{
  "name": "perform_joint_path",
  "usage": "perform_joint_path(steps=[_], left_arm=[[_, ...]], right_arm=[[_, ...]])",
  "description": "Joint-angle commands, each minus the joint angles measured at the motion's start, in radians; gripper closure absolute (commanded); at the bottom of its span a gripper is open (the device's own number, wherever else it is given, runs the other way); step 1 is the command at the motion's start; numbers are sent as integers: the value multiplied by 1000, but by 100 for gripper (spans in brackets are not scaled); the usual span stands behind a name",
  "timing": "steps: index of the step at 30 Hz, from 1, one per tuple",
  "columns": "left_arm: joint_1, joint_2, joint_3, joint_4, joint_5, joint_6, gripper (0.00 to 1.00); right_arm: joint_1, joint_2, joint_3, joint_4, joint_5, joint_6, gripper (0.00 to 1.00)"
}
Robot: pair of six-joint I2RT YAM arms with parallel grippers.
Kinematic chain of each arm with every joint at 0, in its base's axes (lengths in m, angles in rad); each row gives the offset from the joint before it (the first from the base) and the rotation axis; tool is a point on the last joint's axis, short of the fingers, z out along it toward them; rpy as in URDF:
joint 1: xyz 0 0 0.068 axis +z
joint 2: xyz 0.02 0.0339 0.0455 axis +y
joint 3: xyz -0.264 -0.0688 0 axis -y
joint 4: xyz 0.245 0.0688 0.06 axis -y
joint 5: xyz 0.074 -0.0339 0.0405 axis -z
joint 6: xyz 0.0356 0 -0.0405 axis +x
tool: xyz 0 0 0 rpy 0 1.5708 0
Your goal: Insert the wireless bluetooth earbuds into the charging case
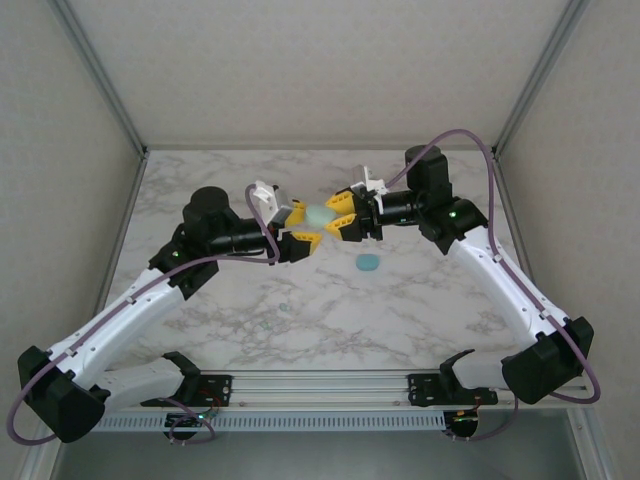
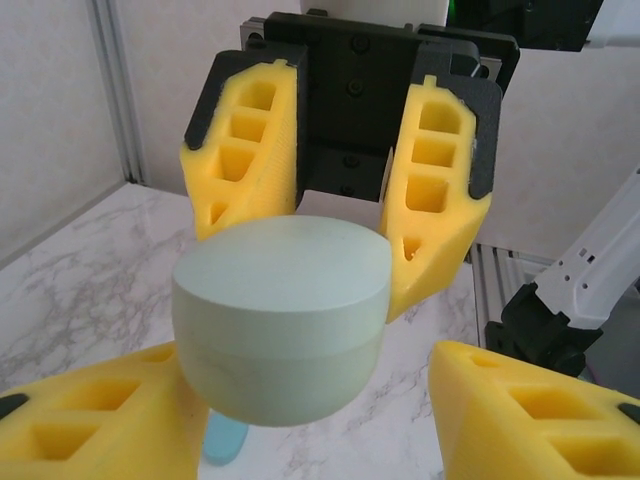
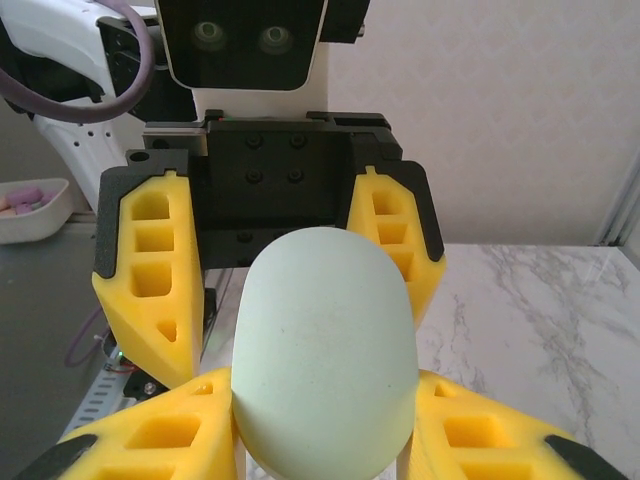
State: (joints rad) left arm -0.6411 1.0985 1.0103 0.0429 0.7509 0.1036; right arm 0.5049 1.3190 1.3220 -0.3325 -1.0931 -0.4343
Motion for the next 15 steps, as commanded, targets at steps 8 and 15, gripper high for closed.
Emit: perform_joint_path(steps=[8, 15], left_arm=[[3, 31, 52, 69, 44, -59, 54], [3, 31, 59, 54, 44, -46, 65]], right_arm=[[10, -10, -31, 46, 24, -19, 65], [9, -7, -30, 31, 31, -32, 64]])
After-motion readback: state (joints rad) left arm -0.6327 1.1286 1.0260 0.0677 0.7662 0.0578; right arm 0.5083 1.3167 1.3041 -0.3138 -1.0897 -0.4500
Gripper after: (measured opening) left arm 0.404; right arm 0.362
